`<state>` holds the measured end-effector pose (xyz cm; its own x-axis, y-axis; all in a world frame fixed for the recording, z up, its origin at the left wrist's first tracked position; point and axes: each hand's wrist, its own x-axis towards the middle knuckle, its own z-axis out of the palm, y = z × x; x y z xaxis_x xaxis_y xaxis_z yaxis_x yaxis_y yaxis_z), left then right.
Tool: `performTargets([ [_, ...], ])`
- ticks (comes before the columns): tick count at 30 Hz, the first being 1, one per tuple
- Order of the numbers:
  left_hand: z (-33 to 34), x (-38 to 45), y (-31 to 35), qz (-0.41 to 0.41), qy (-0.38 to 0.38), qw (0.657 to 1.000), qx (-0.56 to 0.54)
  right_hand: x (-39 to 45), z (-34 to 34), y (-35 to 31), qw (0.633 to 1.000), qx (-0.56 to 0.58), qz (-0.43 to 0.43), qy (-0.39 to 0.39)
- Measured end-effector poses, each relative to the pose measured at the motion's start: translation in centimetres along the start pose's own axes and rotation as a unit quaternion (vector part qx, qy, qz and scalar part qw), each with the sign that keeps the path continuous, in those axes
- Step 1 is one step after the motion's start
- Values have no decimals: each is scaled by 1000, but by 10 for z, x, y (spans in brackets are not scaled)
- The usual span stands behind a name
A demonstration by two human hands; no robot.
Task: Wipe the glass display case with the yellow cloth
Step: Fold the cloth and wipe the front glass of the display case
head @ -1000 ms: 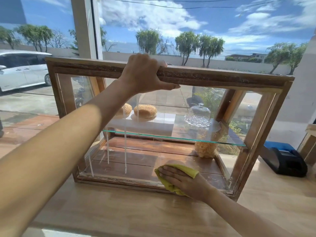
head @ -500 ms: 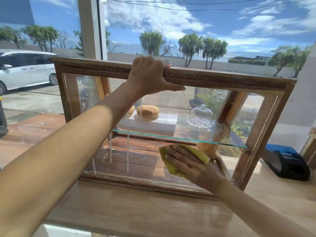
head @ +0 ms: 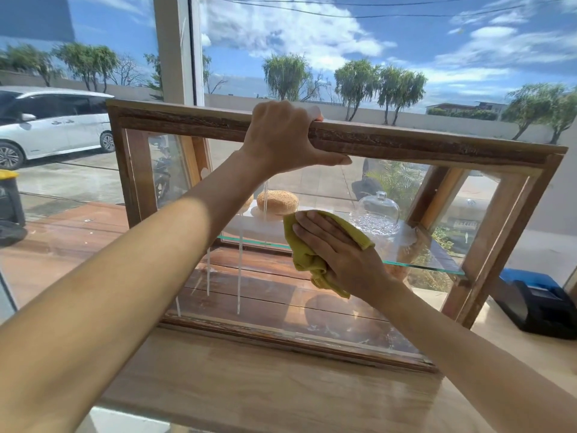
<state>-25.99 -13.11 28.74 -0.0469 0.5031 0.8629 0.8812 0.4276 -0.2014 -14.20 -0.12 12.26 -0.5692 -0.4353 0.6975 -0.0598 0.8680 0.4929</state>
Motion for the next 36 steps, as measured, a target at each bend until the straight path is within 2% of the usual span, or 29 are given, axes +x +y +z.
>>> performTargets([
  [7,7,0,-3,15,28,999,-11,-51,32,-29,998,8,-36,-50],
  [22,0,-2,-2,8,2,1000,-5,-124,60,-80,971,45,-74,-224],
  [25,-1,-1,-3,4,-9,1000,2,-132,40,-78,977,74,-59,-189],
  [29,0,3,8,10,-10,1000,-5,-124,-17,-52,994,71,-14,-85],
  [32,5,11,28,27,-9,1000,-10,-102,-57,-11,999,32,38,-12],
  [36,10,19,45,39,-8,999,-4,-84,-80,53,998,-17,65,14],
])
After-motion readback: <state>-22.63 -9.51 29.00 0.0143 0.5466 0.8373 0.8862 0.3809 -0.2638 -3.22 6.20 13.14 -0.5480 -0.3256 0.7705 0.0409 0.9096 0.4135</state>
